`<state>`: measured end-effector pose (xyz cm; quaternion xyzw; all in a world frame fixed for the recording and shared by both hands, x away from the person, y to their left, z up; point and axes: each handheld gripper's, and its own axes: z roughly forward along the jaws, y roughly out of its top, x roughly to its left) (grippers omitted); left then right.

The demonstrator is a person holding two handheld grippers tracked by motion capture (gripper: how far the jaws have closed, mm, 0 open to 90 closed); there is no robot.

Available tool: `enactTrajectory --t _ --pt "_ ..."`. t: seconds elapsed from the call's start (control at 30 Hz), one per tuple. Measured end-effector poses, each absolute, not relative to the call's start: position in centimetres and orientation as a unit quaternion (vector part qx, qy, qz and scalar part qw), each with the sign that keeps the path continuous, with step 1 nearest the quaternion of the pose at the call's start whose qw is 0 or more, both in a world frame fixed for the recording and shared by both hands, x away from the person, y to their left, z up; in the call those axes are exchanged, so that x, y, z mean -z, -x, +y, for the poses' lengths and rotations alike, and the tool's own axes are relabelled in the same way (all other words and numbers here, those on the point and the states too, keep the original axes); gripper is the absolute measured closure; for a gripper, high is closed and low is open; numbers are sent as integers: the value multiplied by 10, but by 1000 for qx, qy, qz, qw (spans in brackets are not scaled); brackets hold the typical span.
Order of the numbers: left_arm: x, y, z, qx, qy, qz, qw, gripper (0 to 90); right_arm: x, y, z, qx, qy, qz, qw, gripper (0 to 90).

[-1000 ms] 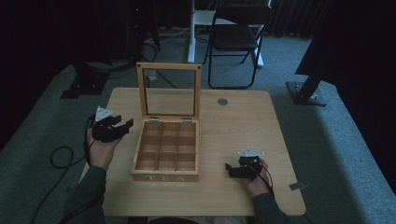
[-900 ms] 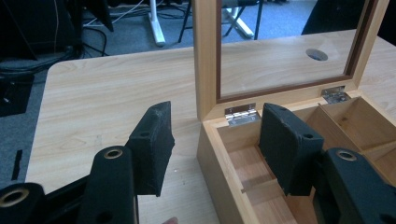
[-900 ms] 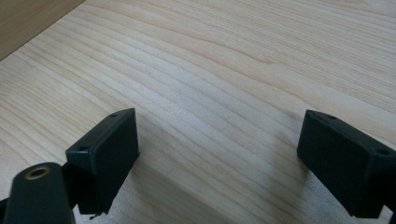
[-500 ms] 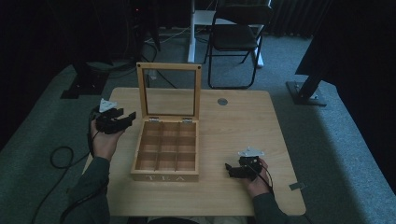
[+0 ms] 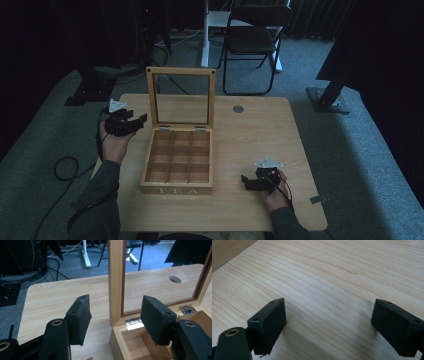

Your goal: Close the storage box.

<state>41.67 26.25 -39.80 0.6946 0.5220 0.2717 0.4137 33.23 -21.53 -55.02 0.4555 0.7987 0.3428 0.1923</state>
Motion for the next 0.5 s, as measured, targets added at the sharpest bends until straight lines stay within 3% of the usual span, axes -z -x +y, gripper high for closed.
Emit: enactTrajectory --t 0.5 --pt "391 -438 256 -273 -691 524 417 423 550 -332 -215 -343 -456 799 192 121"
